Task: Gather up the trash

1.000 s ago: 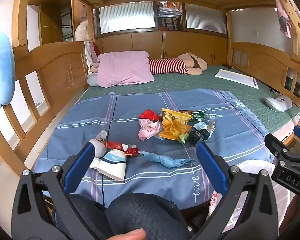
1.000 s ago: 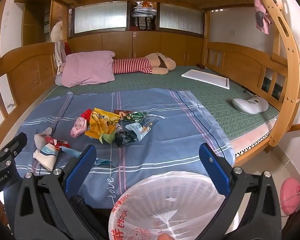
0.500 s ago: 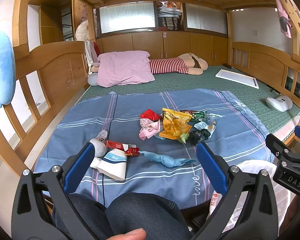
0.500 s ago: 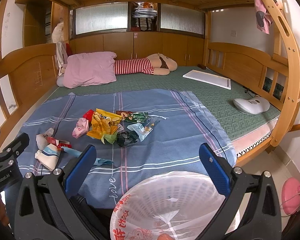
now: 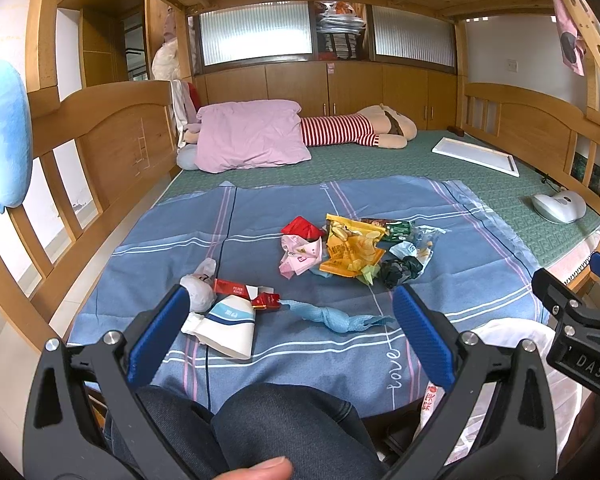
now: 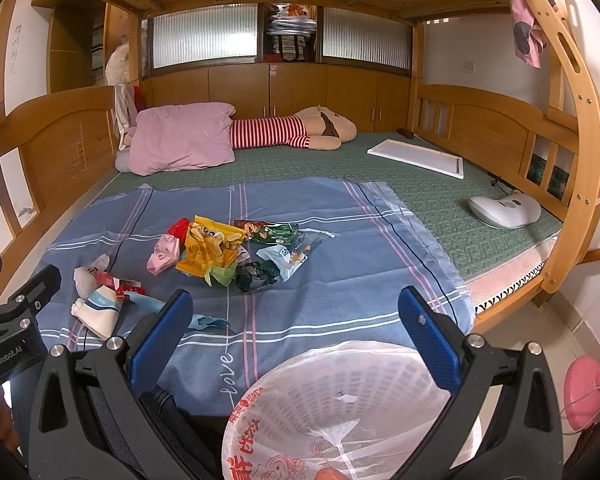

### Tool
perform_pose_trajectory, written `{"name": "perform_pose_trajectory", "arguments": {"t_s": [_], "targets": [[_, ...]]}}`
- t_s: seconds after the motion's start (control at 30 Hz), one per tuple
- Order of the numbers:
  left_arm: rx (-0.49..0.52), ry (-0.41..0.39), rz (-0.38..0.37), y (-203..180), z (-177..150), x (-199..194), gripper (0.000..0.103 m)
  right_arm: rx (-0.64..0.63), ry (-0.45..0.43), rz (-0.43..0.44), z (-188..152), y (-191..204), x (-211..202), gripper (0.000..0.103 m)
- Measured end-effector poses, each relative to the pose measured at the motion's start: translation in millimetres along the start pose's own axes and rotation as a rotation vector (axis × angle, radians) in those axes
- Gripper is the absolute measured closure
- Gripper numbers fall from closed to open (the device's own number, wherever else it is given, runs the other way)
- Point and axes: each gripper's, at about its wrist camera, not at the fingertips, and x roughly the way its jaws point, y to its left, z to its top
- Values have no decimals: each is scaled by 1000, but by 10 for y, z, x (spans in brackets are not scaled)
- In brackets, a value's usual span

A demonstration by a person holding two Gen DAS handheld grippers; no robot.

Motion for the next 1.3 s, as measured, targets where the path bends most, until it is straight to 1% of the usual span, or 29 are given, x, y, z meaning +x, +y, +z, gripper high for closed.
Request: {"name": "perform_pose_trajectory", "arguments": {"t_s": [1.3], "targets": [[1, 1, -1, 11, 2, -16, 2, 3, 1, 3, -6, 7, 16, 2]]}}
